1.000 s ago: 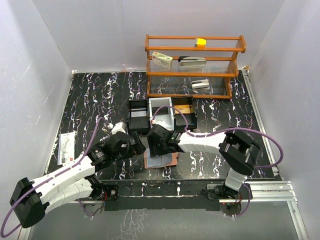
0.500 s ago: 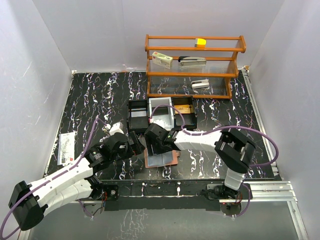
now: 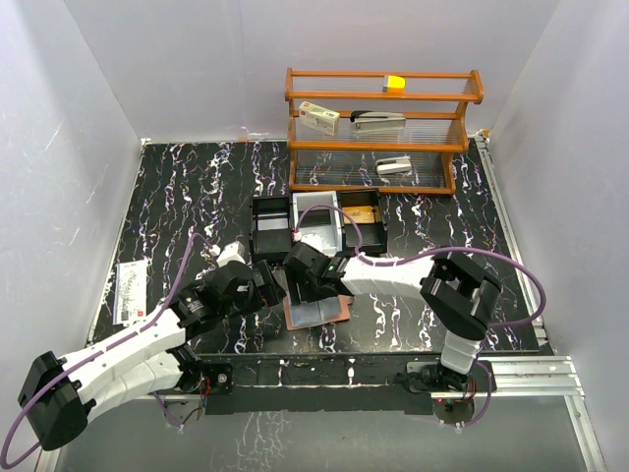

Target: Take the credit cards out of the card holder

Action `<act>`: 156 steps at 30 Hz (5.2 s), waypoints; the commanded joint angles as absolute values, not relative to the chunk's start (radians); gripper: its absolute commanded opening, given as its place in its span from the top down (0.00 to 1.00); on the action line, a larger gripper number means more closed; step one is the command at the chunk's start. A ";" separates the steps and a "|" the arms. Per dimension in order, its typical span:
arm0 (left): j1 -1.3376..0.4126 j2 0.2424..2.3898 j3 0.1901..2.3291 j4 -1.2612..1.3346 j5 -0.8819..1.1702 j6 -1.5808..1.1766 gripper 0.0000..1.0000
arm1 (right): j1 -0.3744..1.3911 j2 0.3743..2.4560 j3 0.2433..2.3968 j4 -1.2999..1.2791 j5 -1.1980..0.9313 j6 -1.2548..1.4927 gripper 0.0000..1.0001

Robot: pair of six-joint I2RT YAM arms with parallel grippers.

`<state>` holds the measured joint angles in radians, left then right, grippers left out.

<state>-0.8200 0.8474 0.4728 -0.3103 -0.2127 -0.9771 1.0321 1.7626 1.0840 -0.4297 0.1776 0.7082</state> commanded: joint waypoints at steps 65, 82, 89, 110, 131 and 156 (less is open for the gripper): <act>-0.816 1.005 0.348 0.151 0.143 -0.965 0.50 | 0.968 1.689 0.925 -0.166 -0.047 0.787 0.48; -0.816 1.089 0.294 0.317 0.121 -1.003 0.64 | 0.964 1.690 0.930 -0.151 -0.093 0.788 0.48; -0.816 1.110 0.293 0.333 0.133 -1.000 0.72 | 0.956 1.658 0.924 -0.140 -0.114 0.787 0.44; -0.815 1.107 0.379 0.137 0.077 -0.947 0.82 | 0.908 1.467 0.841 -0.194 -0.098 0.710 0.53; -0.816 1.204 0.567 -0.112 0.064 -0.840 0.67 | 0.887 1.446 0.660 -0.129 -0.104 0.679 0.68; -0.819 1.336 0.554 0.214 0.282 -0.928 0.49 | 0.796 1.226 0.706 -0.217 -0.014 0.725 0.62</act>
